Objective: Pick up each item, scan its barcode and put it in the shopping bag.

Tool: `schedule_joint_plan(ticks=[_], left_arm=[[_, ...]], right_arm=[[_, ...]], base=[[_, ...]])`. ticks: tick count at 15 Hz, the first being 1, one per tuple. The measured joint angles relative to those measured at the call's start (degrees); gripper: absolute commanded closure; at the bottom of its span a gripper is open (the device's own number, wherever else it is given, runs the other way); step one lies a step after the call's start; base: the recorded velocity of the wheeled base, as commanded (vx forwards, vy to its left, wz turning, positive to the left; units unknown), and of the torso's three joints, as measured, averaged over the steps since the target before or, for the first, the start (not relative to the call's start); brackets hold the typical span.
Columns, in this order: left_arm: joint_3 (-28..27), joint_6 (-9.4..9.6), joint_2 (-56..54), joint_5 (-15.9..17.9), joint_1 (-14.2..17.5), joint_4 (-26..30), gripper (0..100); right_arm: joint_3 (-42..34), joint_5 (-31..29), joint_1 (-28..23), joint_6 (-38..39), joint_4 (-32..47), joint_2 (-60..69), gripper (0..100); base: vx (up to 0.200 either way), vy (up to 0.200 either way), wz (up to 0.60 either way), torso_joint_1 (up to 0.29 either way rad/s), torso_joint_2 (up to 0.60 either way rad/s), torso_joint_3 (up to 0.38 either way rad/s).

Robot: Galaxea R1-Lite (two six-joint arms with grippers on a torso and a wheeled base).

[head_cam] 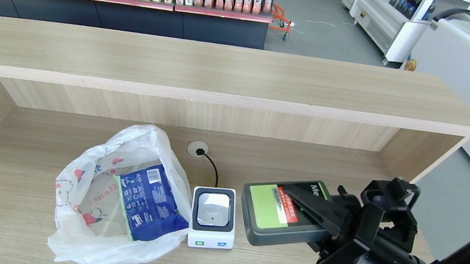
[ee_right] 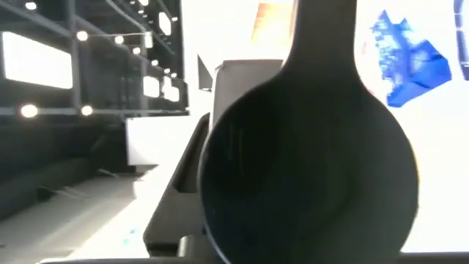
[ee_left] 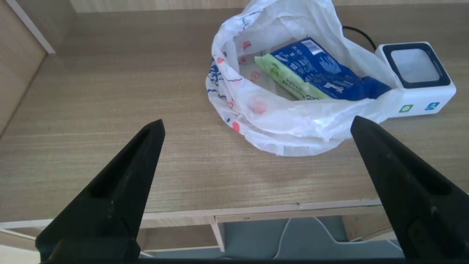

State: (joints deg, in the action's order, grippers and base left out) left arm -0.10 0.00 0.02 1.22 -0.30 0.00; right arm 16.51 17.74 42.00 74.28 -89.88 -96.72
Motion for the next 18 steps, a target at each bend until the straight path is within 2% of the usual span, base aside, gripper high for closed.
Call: schedule_joint_plan(ticks=[5,7,10,12,14,18], left_arm=[[0.0,0.0,0.0,0.0,0.0,0.0,0],[0.0,0.0,0.0,0.0,0.0,0.0,0],[0.0,0.0,0.0,0.0,0.0,0.0,0],[0.0,0.0,0.0,0.0,0.0,0.0,0],[0.0,0.0,0.0,0.0,0.0,0.0,0],[0.0,0.0,0.0,0.0,0.0,0.0,0]], right_arm=[[0.1,3.2,-0.6,-16.3,2.3,1.9,100],[0.7,3.4,-2.4,-21.5,5.4,2.9,100],[0.2,3.4,-4.4,-27.8,5.7,3.7,100],[-1.0,3.5,-6.0,-35.6,6.3,3.8,100],[-2.1,3.6,-8.0,-37.5,7.1,3.8,100],[-2.9,4.8,-13.9,-35.2,7.8,3.4,100]], base=[[0.0,0.0,0.0,0.0,0.0,0.0],[0.0,0.0,0.0,0.0,0.0,0.0],[0.0,0.0,0.0,0.0,0.0,0.0],[0.0,0.0,0.0,0.0,0.0,0.0],[0.0,0.0,0.0,0.0,0.0,0.0],[0.0,0.0,0.0,0.0,0.0,0.0]])
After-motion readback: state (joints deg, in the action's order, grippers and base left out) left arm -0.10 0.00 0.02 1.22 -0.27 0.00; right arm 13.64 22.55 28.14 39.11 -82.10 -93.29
